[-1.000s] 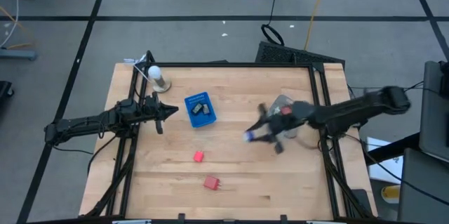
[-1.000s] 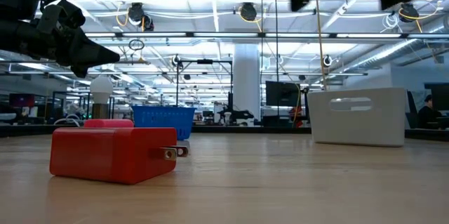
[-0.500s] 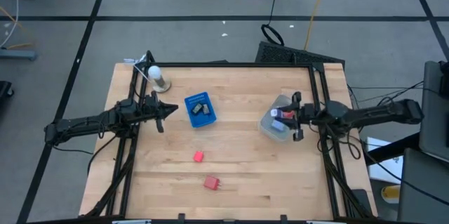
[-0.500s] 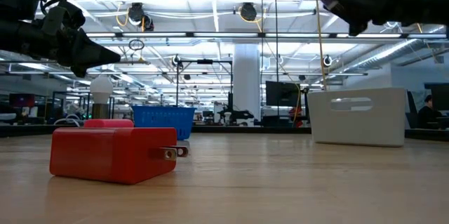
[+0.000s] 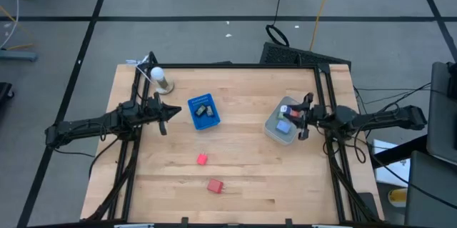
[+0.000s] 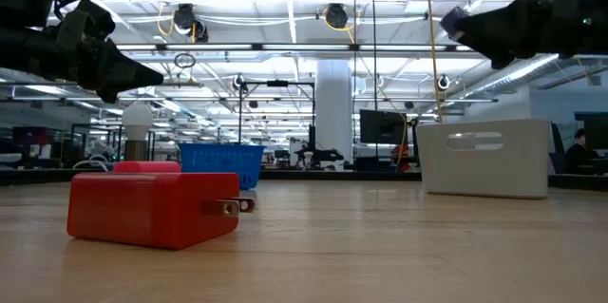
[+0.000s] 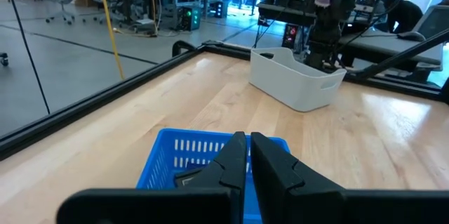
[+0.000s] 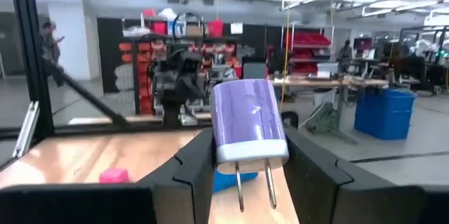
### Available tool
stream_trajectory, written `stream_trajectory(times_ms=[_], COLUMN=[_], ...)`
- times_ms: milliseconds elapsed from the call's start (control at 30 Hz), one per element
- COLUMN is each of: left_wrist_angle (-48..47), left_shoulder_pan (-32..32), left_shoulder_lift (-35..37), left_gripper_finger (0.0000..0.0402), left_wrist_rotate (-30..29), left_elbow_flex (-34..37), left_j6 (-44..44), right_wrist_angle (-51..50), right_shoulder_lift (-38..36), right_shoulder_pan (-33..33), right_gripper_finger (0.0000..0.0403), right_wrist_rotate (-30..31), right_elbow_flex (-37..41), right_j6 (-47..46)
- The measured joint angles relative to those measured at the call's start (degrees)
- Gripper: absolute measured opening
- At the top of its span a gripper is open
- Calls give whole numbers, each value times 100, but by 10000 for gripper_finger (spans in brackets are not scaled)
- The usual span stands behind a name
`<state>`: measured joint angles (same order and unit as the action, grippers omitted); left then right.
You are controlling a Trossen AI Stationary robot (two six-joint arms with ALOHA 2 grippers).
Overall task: Pick & Place Office items
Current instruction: Put the violet charger adapter into the gray bin
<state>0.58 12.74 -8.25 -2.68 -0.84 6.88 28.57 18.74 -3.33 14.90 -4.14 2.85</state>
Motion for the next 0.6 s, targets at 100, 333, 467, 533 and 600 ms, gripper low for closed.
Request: stream_trajectory(times_ms=[100,333,467,533,600], left_wrist_angle=[0,-1,0,0,0], left_shoulder_pan=[-1,-1,-1,-1,-1], left_shoulder_lift=[0,0,0,0,0], left_gripper_finger=[21,21,21,21,21], left_wrist_rotate=[0,0,-2,-2,0], left_elbow_flex=[0,0,0,0,0], left_j6=[-15,-11,-9,-9,-7], right_wrist_angle=[-183,-295,-334,-342,-340], right_shoulder_lift=[7,7,7,7,7], right_shoulder_pan=[0,-2,-2,-2,-2], right_gripper_finger=[130,130,131,131,131], right_wrist_rotate=[-8,-13,-14,-18,-71], right_elbow_flex=[2,13,15,18,18], right_j6=[0,-44,-46,-46,-46])
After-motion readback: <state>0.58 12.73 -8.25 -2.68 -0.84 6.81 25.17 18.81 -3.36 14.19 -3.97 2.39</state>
